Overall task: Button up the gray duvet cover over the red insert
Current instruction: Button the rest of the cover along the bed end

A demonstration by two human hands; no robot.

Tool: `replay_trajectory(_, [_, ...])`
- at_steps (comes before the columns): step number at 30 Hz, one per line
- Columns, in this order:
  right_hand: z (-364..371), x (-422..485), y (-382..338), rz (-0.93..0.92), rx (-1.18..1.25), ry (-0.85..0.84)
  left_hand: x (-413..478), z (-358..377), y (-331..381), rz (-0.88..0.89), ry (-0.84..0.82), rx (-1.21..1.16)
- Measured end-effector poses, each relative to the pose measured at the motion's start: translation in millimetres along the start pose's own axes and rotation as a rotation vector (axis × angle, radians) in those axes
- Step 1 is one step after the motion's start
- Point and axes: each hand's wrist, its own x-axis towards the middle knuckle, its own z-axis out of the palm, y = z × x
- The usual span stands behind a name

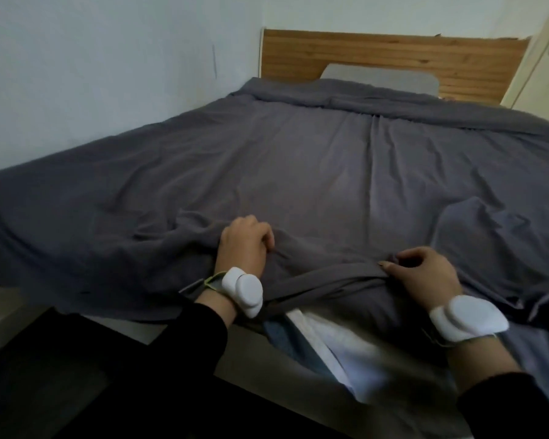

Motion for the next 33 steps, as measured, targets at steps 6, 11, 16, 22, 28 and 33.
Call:
replay_trajectory(6, [-5, -26, -34, -0.287, 0.057, 0.228, -3, 0, -6, -0.010, -0.150, -0.154])
replay_trajectory(11, [37, -79, -61, -0.376, 0.177, -0.446, -10, -14, -9, 0.039, -0.291, -0.208])
replay_trajectory(16, [60, -98, -59, -0.644, -0.295, -0.473, -22, -23, -15, 0.114, -0.398, -0.198])
replay_trajectory(22, [72, -107, -46, -0.550, -0.185, -0.298, -34, -21, -19, 0.188, -0.438, -0.077])
replay_trajectory(28, [84, -106, -47, -0.591, -0.261, -0.220, -38, -32, -25, 0.166, -0.573, -0.121])
replay_trajectory(33, [89, -107, -50, -0.619, -0.305, -0.175, -40, -27, -31, 0.170, -0.510, -0.142])
